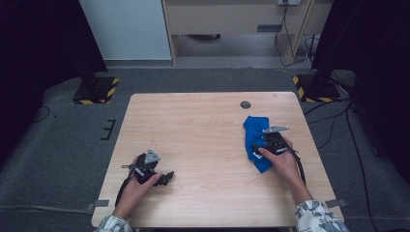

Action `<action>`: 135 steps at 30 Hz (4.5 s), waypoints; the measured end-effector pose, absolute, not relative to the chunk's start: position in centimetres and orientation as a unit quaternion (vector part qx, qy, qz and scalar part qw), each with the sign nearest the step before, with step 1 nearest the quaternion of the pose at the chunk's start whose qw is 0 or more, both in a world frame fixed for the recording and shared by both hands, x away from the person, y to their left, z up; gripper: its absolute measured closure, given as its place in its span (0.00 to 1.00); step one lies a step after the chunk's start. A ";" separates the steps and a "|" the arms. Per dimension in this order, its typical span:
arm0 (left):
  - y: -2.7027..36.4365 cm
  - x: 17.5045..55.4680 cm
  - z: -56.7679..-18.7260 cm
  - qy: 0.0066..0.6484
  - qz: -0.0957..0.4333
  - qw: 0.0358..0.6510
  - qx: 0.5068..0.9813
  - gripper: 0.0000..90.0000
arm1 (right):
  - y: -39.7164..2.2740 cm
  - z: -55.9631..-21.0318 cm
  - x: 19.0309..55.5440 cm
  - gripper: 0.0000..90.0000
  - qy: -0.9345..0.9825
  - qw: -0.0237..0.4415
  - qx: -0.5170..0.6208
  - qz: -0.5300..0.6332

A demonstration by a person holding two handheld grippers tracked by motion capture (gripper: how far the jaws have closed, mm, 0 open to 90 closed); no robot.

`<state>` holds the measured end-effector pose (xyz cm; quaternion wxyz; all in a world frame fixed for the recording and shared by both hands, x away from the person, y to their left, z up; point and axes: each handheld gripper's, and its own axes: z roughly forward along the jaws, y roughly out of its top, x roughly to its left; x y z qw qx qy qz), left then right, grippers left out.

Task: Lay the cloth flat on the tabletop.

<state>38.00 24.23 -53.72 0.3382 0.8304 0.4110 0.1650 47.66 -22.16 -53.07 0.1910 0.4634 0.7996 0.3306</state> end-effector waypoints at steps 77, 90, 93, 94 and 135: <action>24.2 38.1 -53.7 0.409 0.164 0.337 0.832 0.00 | -11.3 -50.8 44.0 0.35 0.823 0.150 0.377 0.397; 24.2 38.1 -53.7 0.409 0.164 0.337 0.832 0.00 | -13.8 -48.5 42.5 0.25 0.799 0.193 0.366 0.436; 24.1 38.1 -53.7 0.409 0.164 0.338 0.832 0.00 | -13.8 -48.3 41.5 0.37 0.808 0.194 0.349 0.434; 24.2 38.1 -53.7 0.409 0.164 0.338 0.832 0.00 | -13.8 -48.4 40.7 0.39 0.814 0.192 0.340 0.431; 24.2 38.1 -53.7 0.409 0.164 0.338 0.832 0.00 | -10.5 -52.6 39.4 0.78 0.875 0.189 0.276 0.350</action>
